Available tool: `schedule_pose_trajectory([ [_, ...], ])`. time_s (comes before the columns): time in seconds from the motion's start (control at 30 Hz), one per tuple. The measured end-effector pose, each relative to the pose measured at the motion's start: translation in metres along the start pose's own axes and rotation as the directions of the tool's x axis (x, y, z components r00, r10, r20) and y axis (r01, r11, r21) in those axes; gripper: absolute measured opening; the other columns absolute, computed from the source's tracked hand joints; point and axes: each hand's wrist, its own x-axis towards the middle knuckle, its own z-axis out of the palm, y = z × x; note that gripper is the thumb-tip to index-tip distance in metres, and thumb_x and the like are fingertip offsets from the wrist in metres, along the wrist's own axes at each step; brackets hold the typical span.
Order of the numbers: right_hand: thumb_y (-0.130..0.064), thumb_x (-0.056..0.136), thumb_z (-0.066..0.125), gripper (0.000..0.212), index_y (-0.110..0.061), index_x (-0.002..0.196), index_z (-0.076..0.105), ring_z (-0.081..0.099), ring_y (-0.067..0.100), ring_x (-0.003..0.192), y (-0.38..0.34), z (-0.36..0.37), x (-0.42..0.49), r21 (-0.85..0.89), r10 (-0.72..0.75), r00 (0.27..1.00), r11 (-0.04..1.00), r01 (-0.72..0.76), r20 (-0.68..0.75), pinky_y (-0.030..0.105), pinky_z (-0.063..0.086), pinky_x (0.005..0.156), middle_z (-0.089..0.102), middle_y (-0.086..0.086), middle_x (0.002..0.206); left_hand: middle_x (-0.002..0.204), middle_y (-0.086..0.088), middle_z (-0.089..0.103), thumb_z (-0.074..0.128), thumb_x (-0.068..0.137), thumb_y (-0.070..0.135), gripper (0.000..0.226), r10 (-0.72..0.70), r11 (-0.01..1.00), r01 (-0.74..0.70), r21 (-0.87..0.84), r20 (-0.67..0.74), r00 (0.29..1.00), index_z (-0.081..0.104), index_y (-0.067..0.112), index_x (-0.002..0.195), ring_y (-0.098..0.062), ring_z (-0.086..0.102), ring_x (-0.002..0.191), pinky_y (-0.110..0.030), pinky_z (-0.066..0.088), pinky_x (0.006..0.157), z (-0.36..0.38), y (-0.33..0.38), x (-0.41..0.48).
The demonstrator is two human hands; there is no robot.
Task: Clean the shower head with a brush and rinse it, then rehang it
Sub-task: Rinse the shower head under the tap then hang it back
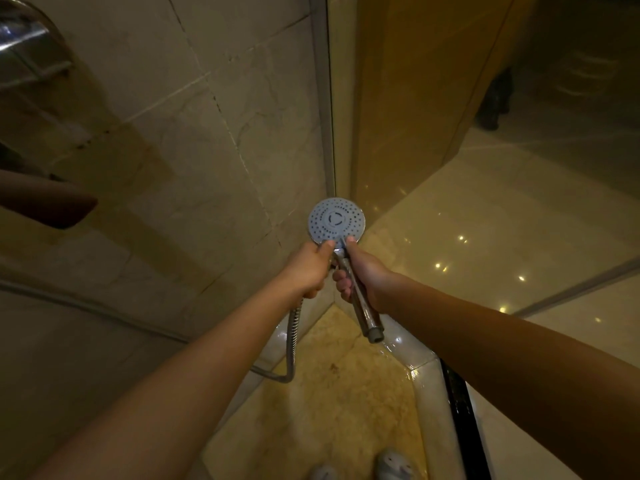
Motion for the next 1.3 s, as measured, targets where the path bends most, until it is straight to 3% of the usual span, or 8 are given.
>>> schedule_pose_trajectory([
  [0.1,-0.067,0.093,0.024,0.060,-0.014,0.075,0.045,0.037,0.008,0.031,0.001,-0.002,-0.003,-0.008,0.003,1.000,1.000,-0.003,0.006,0.014,0.032,0.034,0.041,-0.001,0.050,0.054,0.002,0.033,0.030,0.100,0.039,0.037,-0.035,0.991,0.035,-0.126,0.002,0.999,0.041,0.018,0.071,-0.007,0.026,0.037,-0.014,0.019,0.034,-0.004,0.003,-0.001],
  [0.33,-0.067,0.092,0.032,0.058,-0.013,0.082,0.048,0.041,0.008,0.034,0.003,-0.005,-0.006,-0.109,0.021,0.999,0.994,-0.018,0.034,0.016,0.034,0.035,0.046,0.000,0.053,0.056,0.001,0.036,0.030,0.100,0.037,0.035,-0.001,0.996,0.005,-0.090,0.051,0.999,0.044,0.017,0.074,-0.009,0.029,0.041,-0.016,0.021,0.036,0.004,0.016,-0.006],
  [0.57,-0.060,0.096,0.027,0.053,-0.013,0.081,0.046,0.037,0.009,0.034,-0.001,-0.009,-0.012,-0.144,-0.004,0.999,0.989,0.009,0.034,0.015,0.031,0.035,0.042,-0.001,0.053,0.054,0.002,0.035,0.029,0.100,0.039,0.036,-0.033,0.977,0.020,-0.214,-0.056,0.998,0.043,0.016,0.076,-0.002,0.027,0.026,-0.013,0.020,0.031,-0.015,0.017,-0.002],
  [0.8,-0.059,0.097,0.023,0.055,-0.013,0.080,0.048,0.037,0.008,0.033,-0.003,-0.006,-0.012,-0.061,-0.045,0.999,0.997,0.046,0.018,0.014,0.032,0.035,0.042,-0.002,0.050,0.053,0.003,0.035,0.031,0.100,0.039,0.036,-0.082,0.976,0.092,-0.196,0.056,0.995,0.043,0.017,0.074,-0.003,0.026,0.028,-0.013,0.019,0.033,-0.003,0.004,-0.014],
  [0.93,-0.052,0.100,0.026,0.052,-0.011,0.080,0.050,0.039,0.008,0.033,-0.005,-0.002,-0.012,-0.084,-0.095,0.995,0.992,0.095,0.010,0.015,0.035,0.035,0.044,-0.001,0.047,0.039,0.006,0.041,0.030,0.100,0.040,0.042,-0.071,0.975,0.089,-0.204,0.098,0.993,0.046,0.013,0.072,-0.002,0.028,0.026,-0.011,0.018,0.031,0.012,0.006,-0.016],
  [1.0,-0.050,0.101,0.028,0.051,-0.011,0.081,0.052,0.039,0.008,0.032,-0.005,0.000,-0.012,-0.102,-0.111,0.994,0.989,0.110,-0.002,0.015,0.035,0.034,0.044,-0.001,0.044,0.045,0.000,0.045,0.029,0.100,0.040,0.042,-0.053,0.977,0.072,-0.202,0.098,0.994,0.046,0.012,0.074,-0.003,0.031,0.025,-0.010,0.019,0.031,0.016,0.008,-0.014],
  [1.1,-0.049,0.101,0.028,0.047,-0.012,0.088,0.054,0.041,0.008,0.033,-0.003,0.000,-0.013,-0.102,-0.088,0.996,0.991,0.089,0.016,0.015,0.036,0.034,0.046,-0.002,0.043,0.049,-0.002,0.043,0.030,0.100,0.038,0.034,-0.052,0.968,0.073,-0.239,0.094,0.994,0.047,0.012,0.084,-0.003,0.034,0.025,-0.011,0.021,0.030,0.012,0.011,-0.015],
  [1.3,-0.055,0.099,0.023,0.051,-0.013,0.084,0.048,0.039,0.008,0.035,-0.002,0.001,-0.016,-0.082,-0.016,0.999,0.996,0.019,0.043,0.014,0.033,0.035,0.042,0.000,0.055,0.038,0.009,0.035,0.032,0.100,0.036,0.034,-0.041,0.946,0.052,-0.321,0.040,0.998,0.044,0.016,0.075,-0.002,0.025,0.027,-0.011,0.018,0.030,-0.009,0.011,-0.011],
])
